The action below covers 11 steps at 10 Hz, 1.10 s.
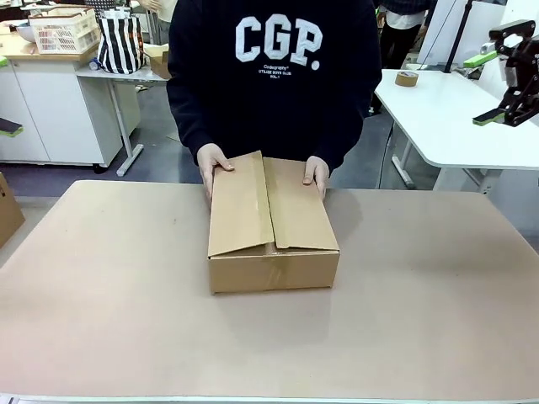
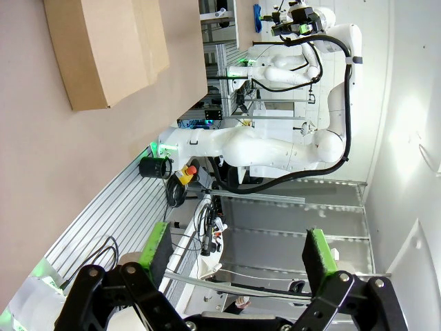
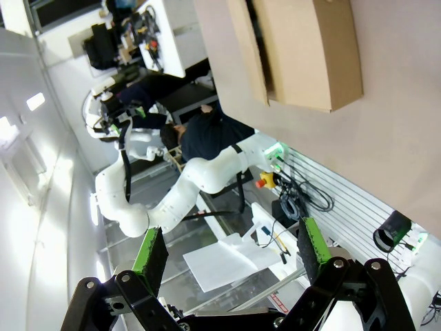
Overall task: Pack the gift set into the box.
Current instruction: Press and hold the closed box until the human finishes sealing it.
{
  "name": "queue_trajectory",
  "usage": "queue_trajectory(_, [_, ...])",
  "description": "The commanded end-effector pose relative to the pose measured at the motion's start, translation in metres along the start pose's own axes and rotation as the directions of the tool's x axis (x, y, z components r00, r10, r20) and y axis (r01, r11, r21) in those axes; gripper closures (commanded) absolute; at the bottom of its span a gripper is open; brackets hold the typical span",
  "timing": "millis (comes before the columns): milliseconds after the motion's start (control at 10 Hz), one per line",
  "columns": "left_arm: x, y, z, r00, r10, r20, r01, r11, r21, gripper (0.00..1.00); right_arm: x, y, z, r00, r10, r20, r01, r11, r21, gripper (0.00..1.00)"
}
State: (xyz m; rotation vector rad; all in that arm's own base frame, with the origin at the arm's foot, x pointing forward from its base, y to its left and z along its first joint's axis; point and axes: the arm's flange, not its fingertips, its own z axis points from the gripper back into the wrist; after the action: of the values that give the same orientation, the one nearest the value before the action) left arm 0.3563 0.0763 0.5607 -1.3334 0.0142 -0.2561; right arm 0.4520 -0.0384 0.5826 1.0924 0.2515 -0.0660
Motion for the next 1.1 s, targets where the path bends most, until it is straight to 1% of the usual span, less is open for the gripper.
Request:
queue_trajectory(0, [-0.0009, -0.0015, -0.0003, 1.0, 0.003, 0.002, -0.003, 1.0, 0.003, 0.0, -0.0006, 0.0013, 0.0001, 1.0, -0.015, 0.012, 0.015, 1.0, -0.015, 0.0])
queue_trajectory(1000, [-0.0009, -0.0015, -0.0003, 1.0, 0.003, 0.002, -0.003, 1.0, 0.003, 0.0, -0.0006, 0.0013, 0.0001, 1.0, -0.015, 0.012, 0.015, 1.0, -0.015, 0.0])
